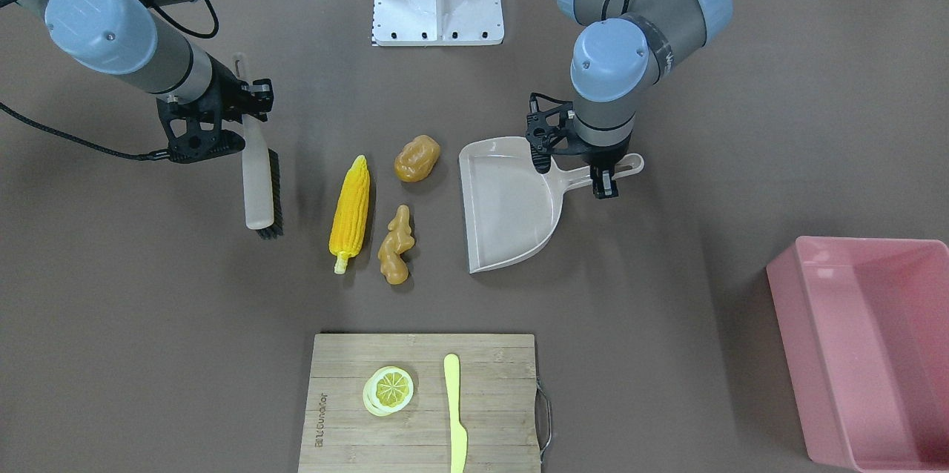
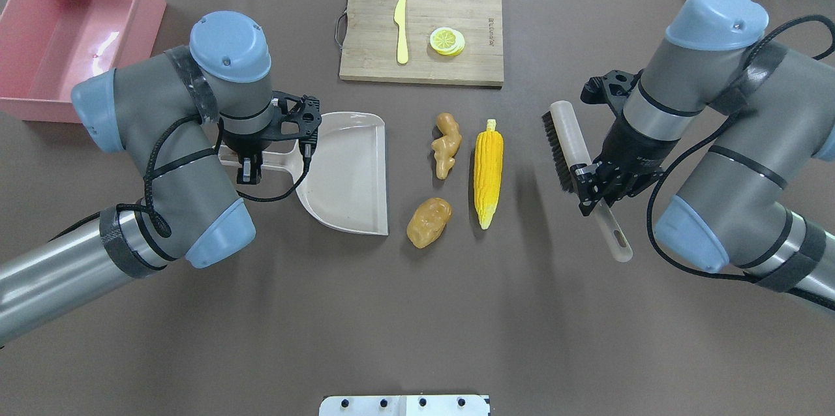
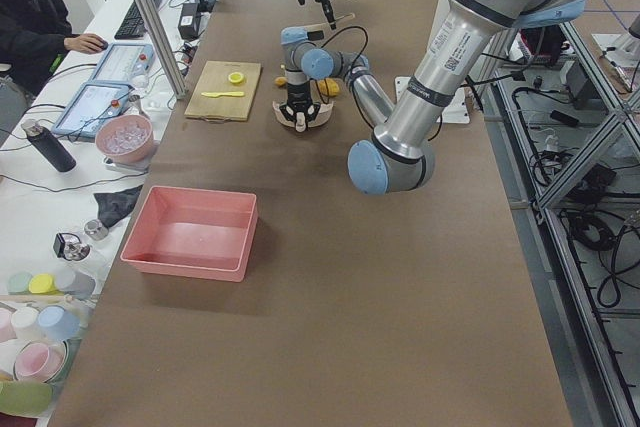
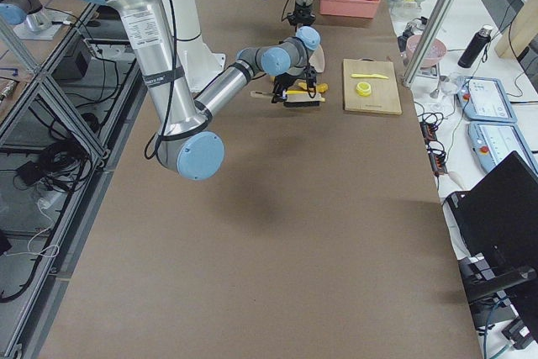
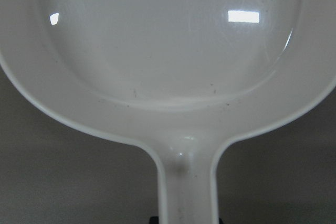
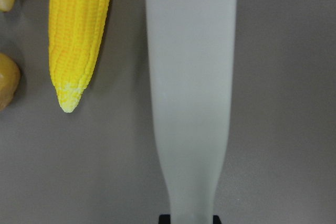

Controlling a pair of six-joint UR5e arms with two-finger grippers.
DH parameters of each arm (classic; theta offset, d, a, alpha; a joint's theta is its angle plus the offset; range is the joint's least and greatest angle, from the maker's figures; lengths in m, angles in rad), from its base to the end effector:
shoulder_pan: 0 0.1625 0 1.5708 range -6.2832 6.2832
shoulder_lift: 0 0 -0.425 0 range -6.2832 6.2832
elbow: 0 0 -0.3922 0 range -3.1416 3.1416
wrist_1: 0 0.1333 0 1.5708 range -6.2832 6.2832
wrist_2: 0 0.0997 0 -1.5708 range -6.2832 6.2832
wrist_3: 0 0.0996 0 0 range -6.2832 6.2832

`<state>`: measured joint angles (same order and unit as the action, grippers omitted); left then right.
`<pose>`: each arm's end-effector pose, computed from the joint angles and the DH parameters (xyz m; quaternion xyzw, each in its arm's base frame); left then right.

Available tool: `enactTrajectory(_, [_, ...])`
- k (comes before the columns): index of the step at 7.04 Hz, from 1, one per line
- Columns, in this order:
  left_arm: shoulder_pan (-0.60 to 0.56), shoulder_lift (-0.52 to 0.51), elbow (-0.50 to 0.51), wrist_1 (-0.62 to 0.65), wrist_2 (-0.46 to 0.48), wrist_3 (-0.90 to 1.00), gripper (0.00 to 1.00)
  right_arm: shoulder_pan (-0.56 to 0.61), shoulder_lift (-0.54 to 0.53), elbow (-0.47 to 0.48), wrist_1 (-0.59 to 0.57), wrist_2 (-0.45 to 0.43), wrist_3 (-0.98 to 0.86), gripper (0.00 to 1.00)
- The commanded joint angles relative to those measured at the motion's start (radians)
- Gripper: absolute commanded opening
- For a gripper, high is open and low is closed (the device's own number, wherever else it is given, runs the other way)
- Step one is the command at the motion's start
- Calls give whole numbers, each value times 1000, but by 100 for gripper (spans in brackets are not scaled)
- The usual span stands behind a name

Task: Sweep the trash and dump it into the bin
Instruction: 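Lower the brush beside the corn while the left gripper holds the dustpan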

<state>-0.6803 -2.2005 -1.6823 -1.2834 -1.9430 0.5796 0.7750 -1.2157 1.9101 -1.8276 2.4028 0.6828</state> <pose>0.4597 -0.4968 0.2809 0.1905 0.2123 0.6730 0.6824 -0.3639 -0.4400 0.3285 -0.1191 -0.4253 -0.1380 0.8865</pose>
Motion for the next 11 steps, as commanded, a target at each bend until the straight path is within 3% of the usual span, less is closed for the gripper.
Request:
enactTrajectory(1, [8,-1,3,-2,-1,-3,0,-37,-2,-28,4,-1,1,0])
enactTrajectory(4, [36,-1,4,-4,1,-12,0,-60,15,-98,5,-10,1,0])
enactTrajectory(7, [44,-1,16,-20,1,-12,0,-45,90,-227,66,-36,14,0])
enactTrajectory(11, [44,1,38,-48,3,-12,0,-78,154,-267,120,-42,107,0])
